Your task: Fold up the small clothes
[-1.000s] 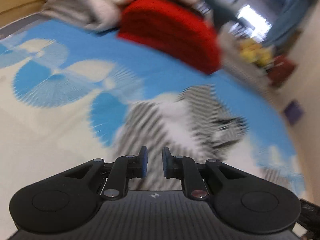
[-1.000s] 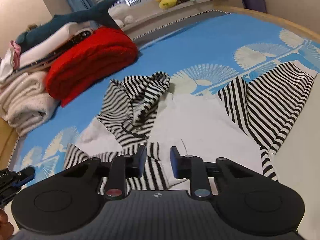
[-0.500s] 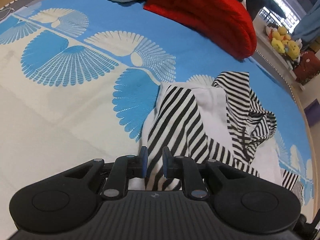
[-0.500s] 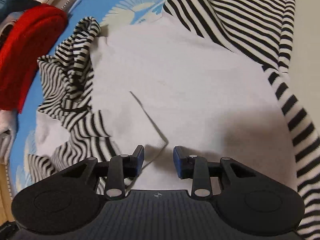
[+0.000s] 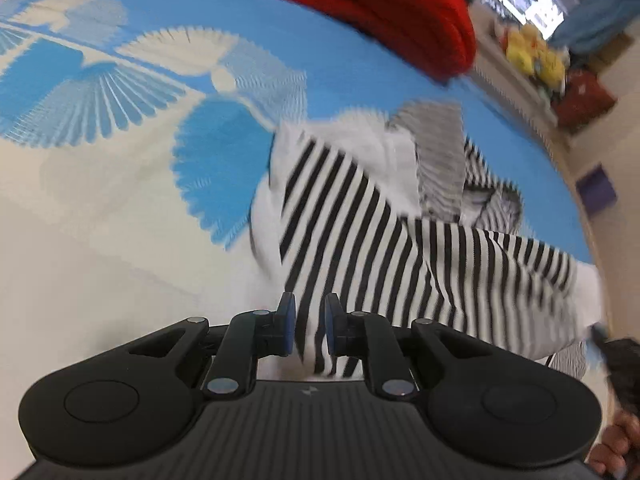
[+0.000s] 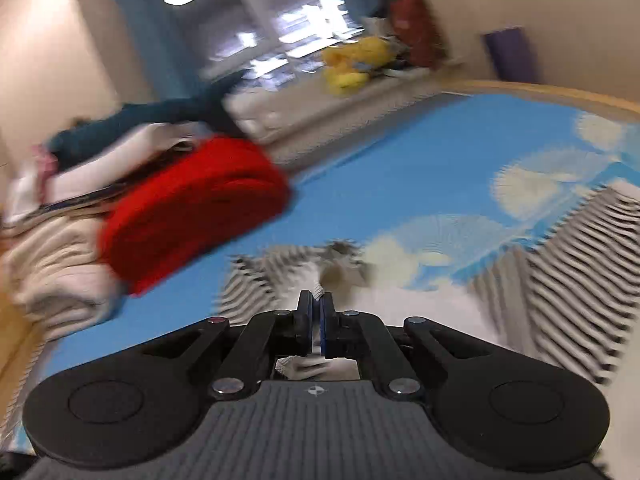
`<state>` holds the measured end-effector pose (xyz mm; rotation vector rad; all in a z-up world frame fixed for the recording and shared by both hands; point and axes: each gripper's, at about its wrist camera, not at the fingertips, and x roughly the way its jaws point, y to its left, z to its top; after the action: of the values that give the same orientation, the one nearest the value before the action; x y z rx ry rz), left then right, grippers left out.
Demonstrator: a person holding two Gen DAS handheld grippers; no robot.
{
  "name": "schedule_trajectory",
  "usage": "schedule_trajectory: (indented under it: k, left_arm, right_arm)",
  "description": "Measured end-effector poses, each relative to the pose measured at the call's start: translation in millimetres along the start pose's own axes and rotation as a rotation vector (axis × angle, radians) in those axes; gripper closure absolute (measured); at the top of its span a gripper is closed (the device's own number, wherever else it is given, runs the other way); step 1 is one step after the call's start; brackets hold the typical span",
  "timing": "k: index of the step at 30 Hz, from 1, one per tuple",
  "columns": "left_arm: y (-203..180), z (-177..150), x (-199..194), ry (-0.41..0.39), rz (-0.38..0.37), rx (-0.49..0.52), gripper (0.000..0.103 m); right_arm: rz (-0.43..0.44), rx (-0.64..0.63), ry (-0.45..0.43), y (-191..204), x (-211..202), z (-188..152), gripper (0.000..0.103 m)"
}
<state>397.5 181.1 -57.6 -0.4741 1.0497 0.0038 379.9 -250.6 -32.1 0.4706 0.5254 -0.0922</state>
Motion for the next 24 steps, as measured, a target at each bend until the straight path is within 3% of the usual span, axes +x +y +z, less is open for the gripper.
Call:
schedule_trajectory:
  k: [3,5,8,10,13,15,18,21,24]
  left_arm:
    - [-2,-10,21,0.096,0.123,0.058,0.088]
    - [-3,-12,23,0.089,0.206,0.08,0.088]
    - [-13,-7,8,0.015,0.14,0.104,0.088]
    - [-20,-8,6,0.0,0.075,0.124,0.088]
    - [-15,-17,27,0.104,0.125,0.123,0.088]
    - [-5,-22,39,0.149,0.162,0.093,0.085]
    - [-16,-17,27,0.107,0.161,0.12,0.085]
    - [-29,-16,15,0.04,0.108,0.171,0.084]
    - [-28,-22,33,0.11,0.141,0.153,0.083]
  right_arm:
    - [-0.261,0.104,0.286,-45,45,-19,0.096]
    - [-0.352,0.21,0.418,-71,59,-32,0.096]
    - [-0.304,0.215,0.357,-73,53,-22,0.096]
    - [-0.218,0.172,0.288,-62,48,-15,0.084]
    - [-0.109,0.177,0.291,-62,51,-11,0.073]
    - [-0.114,0.207,0.365,-69,62,-18,0.068]
    - [-0.226,0.203,0.52,-82,86,-36,0.066]
    - [-0.258,0.215,0.503,-89,84,-32,0.065]
    - [-0.189,0.16,0.437,-79,79,-23,0.062]
